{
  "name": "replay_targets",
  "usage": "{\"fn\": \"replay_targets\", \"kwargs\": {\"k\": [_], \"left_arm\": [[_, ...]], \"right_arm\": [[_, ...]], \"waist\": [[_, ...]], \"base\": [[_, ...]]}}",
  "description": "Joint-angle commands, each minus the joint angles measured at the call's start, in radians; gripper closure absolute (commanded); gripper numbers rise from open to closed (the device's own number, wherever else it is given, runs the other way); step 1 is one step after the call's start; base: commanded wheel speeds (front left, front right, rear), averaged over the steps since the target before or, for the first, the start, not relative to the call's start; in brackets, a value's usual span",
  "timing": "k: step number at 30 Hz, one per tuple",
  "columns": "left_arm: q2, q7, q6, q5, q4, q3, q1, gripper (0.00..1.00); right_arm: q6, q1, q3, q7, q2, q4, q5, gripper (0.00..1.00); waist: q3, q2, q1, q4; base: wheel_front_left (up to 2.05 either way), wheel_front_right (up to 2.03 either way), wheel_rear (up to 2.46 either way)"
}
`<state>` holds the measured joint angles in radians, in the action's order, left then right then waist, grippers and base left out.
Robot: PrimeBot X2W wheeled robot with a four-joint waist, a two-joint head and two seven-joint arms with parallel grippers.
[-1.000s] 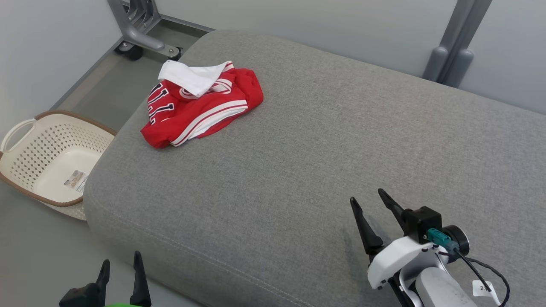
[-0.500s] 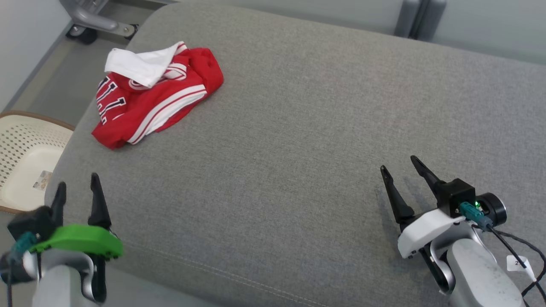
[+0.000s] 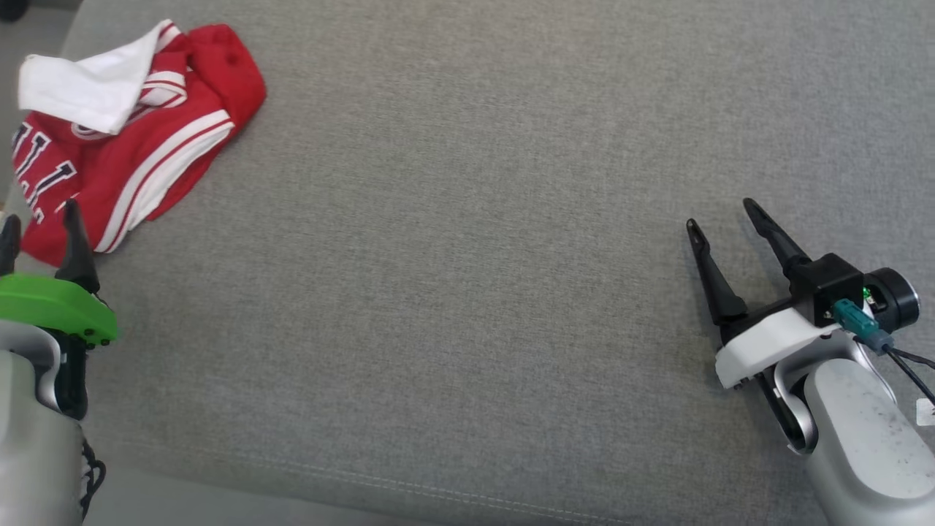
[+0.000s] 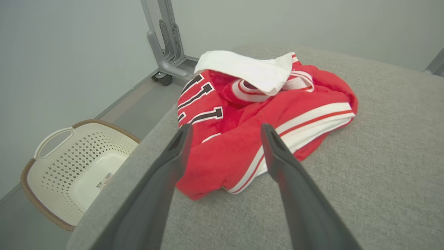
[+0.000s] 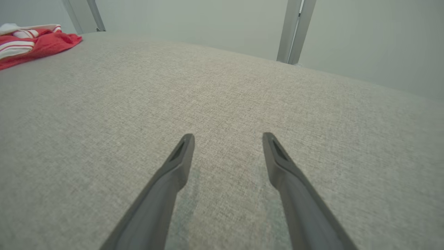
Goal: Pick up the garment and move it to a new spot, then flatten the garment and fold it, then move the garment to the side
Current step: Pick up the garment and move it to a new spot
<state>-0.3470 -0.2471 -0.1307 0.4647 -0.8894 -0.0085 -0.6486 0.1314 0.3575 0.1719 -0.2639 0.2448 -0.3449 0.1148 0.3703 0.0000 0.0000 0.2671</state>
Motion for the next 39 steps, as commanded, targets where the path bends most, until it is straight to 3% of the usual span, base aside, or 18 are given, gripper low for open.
{"fn": "replay_targets", "kwargs": {"k": [1,6,11,13,14,19,23,31,39], "left_arm": [[-0.021,0.005,0.001,0.021,-0.028,-0.007,-0.031,0.0],[-0.048,0.03,0.002,0.054,-0.143,-0.02,-0.089,0.0],[-0.029,0.035,0.013,0.067,-0.226,-0.016,-0.127,0.0],[-0.017,0.035,0.009,0.074,-0.254,-0.02,-0.138,0.7],[-0.011,0.035,0.006,0.074,-0.267,-0.027,-0.142,1.0],[0.006,0.022,-0.003,0.072,-0.285,-0.065,-0.135,1.0],[0.021,0.002,-0.003,0.081,-0.215,-0.139,-0.123,1.0],[0.078,-0.018,-0.001,0.118,0.044,-0.417,-0.118,1.0],[0.183,-0.019,0.0,0.127,0.203,-0.627,-0.147,1.0]], "right_arm": [[-0.002,0.011,-0.009,0.0,0.011,0.008,-0.004,0.0],[-0.002,0.013,-0.028,0.0,0.013,0.019,-0.004,0.0],[-0.002,0.012,-0.038,0.0,0.005,0.022,-0.004,0.0],[-0.002,0.013,-0.04,0.0,-0.004,0.021,-0.005,0.0],[-0.002,0.015,-0.04,0.0,-0.007,0.018,-0.003,0.0],[-0.002,0.019,-0.038,0.0,-0.034,0.01,0.0,0.0],[-0.002,0.011,-0.044,0.0,-0.05,0.001,0.006,0.0],[-0.002,-0.006,-0.041,0.0,-0.107,-0.016,0.023,0.0],[-0.002,0.0,-0.049,0.0,-0.143,-0.015,0.035,0.0]], "waist": [[0.079,0.0,0.0,-0.076],[0.109,0.0,0.0,-0.108],[0.119,0.0,0.0,-0.123],[0.118,0.0,0.0,-0.131],[0.114,0.0,0.0,-0.134],[0.086,0.0,0.0,-0.15],[0.057,0.0,0.0,-0.158],[-0.01,0.0,0.0,-0.201],[-0.018,0.0,0.0,-0.314]], "base": [[0.0,0.0,0.0],[0.0,0.0,0.0],[0.0,0.0,0.0],[0.0,0.0,0.0],[0.0,0.0,0.0],[0.0,0.0,0.0],[0.0,0.0,0.0],[0.0,0.0,0.0],[0.0,0.0,0.0]]}}
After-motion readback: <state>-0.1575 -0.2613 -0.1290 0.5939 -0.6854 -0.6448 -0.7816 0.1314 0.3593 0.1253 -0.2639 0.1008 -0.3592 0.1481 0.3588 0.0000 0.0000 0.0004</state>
